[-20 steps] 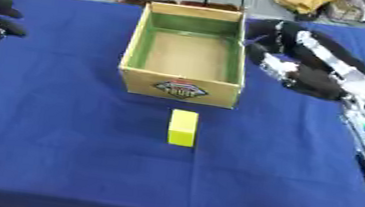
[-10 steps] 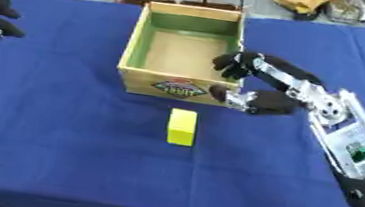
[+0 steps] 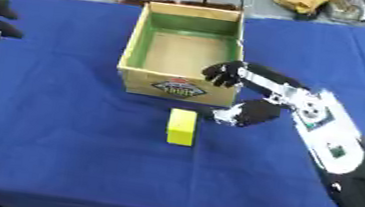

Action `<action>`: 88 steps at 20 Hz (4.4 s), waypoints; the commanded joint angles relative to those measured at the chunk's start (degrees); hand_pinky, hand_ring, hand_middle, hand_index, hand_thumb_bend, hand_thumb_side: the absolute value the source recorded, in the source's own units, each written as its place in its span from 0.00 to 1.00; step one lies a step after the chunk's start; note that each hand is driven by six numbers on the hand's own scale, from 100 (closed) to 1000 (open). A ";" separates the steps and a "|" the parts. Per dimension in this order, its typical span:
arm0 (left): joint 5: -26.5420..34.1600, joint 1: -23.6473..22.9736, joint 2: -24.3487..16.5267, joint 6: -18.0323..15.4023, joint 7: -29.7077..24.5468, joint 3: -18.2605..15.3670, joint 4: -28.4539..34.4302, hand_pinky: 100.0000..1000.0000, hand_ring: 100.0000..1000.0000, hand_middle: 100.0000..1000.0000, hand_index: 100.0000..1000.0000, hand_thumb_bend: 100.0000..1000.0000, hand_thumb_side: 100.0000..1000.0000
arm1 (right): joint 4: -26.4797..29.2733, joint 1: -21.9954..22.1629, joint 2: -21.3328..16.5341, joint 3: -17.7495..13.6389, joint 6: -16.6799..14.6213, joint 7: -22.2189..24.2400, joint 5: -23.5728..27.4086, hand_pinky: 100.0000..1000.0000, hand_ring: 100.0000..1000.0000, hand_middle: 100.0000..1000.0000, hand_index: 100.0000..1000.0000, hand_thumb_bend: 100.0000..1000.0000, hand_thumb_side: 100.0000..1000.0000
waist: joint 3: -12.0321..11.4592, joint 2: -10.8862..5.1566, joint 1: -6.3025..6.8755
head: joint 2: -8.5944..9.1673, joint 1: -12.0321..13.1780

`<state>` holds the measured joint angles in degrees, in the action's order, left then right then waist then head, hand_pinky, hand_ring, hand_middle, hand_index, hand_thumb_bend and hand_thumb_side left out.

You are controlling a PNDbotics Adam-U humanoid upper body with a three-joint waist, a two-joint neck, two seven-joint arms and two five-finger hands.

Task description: Pick up objects on the table and place them in the box.

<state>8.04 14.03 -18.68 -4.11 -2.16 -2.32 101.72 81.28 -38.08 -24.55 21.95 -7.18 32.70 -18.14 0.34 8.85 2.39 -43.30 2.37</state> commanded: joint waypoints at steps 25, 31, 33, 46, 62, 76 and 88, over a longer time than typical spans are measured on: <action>0.42 0.52 -0.49 0.09 -0.58 0.10 0.46 0.66 0.50 0.57 0.72 0.82 0.86 | -1.24 -2.02 3.24 2.65 -1.70 2.68 -2.60 0.82 0.80 0.79 0.90 0.41 0.44 | -0.67 -0.91 -0.33 | -0.41 -0.65; 0.42 0.49 -0.44 0.11 -0.60 0.12 0.43 0.66 0.50 0.57 0.72 0.82 0.86 | -0.80 -1.45 3.74 3.64 -2.02 4.23 -3.79 0.81 0.74 0.74 0.86 0.41 0.44 | -0.72 -0.89 -0.38 | -0.51 -0.72; 0.42 0.49 -0.44 0.12 -0.62 0.13 0.43 0.66 0.50 0.57 0.72 0.82 0.86 | -0.98 -1.32 4.01 3.75 -2.21 4.52 -4.48 0.80 0.73 0.72 0.84 0.41 0.44 | -0.74 -0.88 -0.38 | -0.51 -0.78; 0.47 0.49 -0.40 0.13 -0.62 0.13 0.49 0.66 0.50 0.57 0.72 0.82 0.86 | -4.10 -0.61 5.49 4.00 -3.68 4.34 -8.14 0.78 0.69 0.65 0.80 0.40 0.44 | -0.86 -0.79 -0.35 | -0.50 -0.96; 0.46 0.50 -0.38 0.14 -0.60 0.13 0.49 0.67 0.50 0.56 0.72 0.82 0.86 | -5.65 -0.45 5.76 4.01 -5.87 3.36 -11.67 0.80 0.78 0.77 0.89 0.41 0.46 | -0.78 -0.74 -0.30 | -0.43 -0.97; 0.44 0.44 -0.49 0.13 -0.54 0.08 0.57 0.67 0.49 0.56 0.72 0.82 0.86 | -2.49 -0.60 4.99 4.37 -5.01 4.09 -9.82 0.80 0.78 0.78 0.90 0.42 0.47 | -0.57 -0.87 -0.18 | -0.27 -0.98; 0.41 0.44 -0.49 0.15 -0.50 0.07 0.60 0.67 0.49 0.56 0.71 0.82 0.86 | -3.82 -0.12 4.59 4.51 -7.69 5.07 -14.40 0.79 0.77 0.78 0.90 0.42 0.41 | -0.37 -0.92 -0.12 | -0.27 -0.95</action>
<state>8.28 14.04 -18.21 -3.87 -2.62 -1.98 101.43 77.17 -37.38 -18.91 26.87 -14.47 37.95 -31.73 -0.05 8.83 2.22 -43.32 1.41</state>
